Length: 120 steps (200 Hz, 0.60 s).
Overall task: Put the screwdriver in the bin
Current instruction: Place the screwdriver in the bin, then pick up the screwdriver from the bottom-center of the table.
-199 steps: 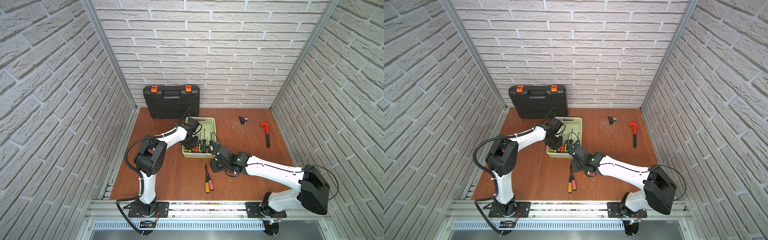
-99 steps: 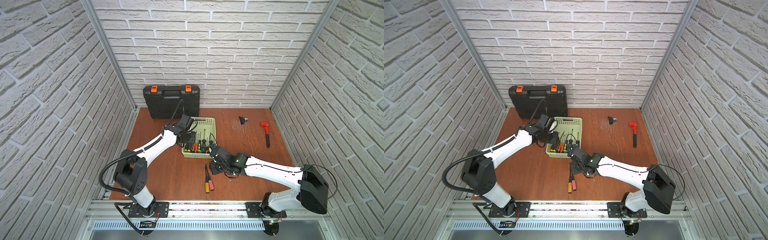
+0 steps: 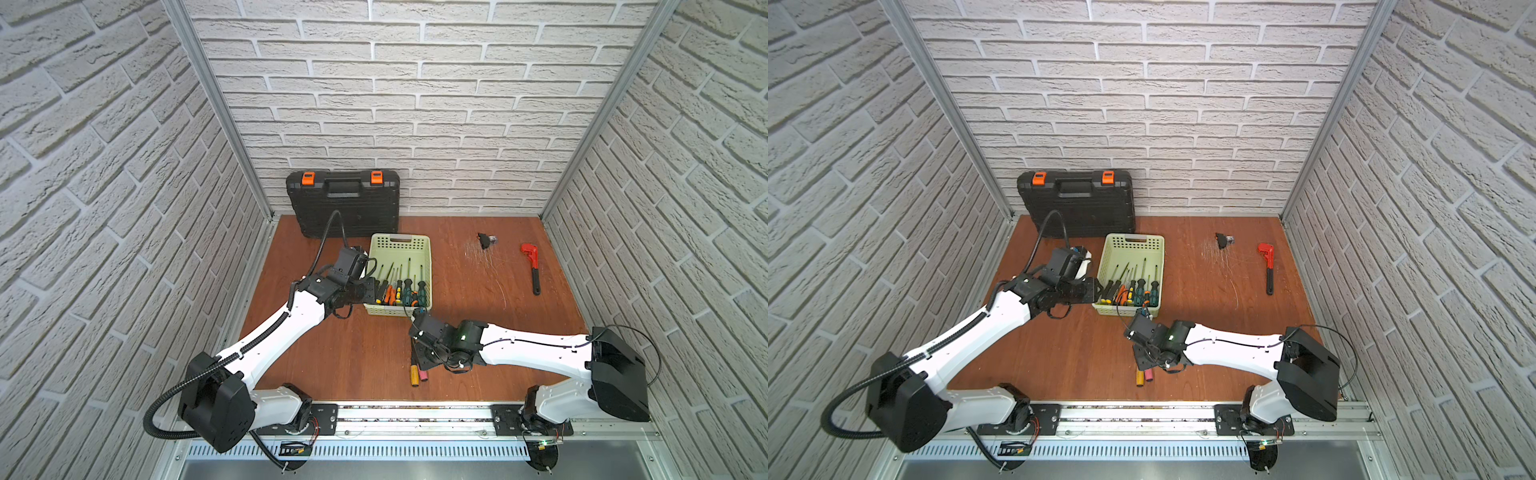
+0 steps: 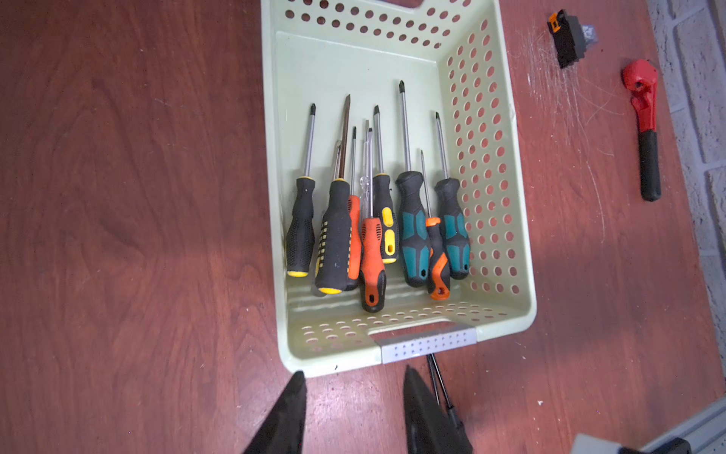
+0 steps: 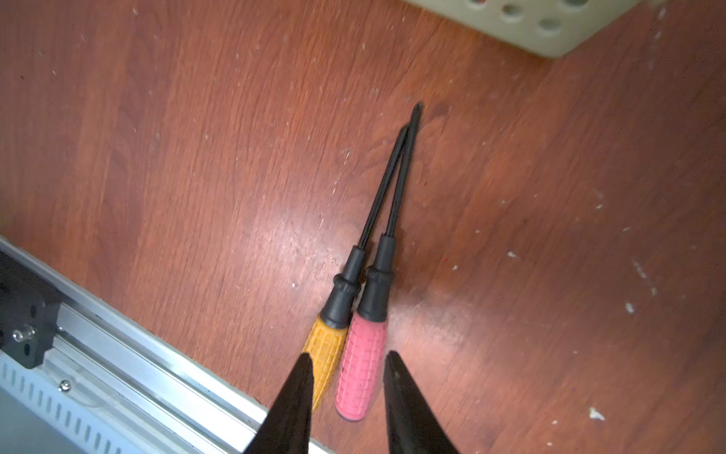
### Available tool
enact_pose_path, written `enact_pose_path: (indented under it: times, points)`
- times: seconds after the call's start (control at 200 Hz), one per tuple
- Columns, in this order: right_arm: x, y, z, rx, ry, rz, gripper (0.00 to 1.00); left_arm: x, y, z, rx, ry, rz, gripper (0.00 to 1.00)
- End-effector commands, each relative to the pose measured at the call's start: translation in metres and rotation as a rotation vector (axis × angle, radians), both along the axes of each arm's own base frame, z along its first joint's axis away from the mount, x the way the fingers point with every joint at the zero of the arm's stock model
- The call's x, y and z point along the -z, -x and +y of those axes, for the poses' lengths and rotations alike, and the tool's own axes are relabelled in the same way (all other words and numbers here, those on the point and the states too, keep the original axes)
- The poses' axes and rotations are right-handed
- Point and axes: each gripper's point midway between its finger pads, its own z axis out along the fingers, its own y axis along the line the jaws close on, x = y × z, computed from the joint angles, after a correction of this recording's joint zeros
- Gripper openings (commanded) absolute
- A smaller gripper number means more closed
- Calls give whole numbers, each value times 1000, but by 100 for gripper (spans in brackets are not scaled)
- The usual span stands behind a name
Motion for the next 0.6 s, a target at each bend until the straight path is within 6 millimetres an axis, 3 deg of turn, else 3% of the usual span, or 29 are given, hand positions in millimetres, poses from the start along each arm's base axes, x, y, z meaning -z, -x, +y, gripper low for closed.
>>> enact_pose_path:
  times: [0.0,0.3,0.595]
  points:
    - [9,7,-5,39,42,24,34,-5,1,8,-41,-8,-33,42]
    - [19,6,-13,68,98,27,34,1,4,8,-48,-7,-25,42]
    - [28,1,-6,55,117,31,32,-1,6,11,-44,-49,-35,43]
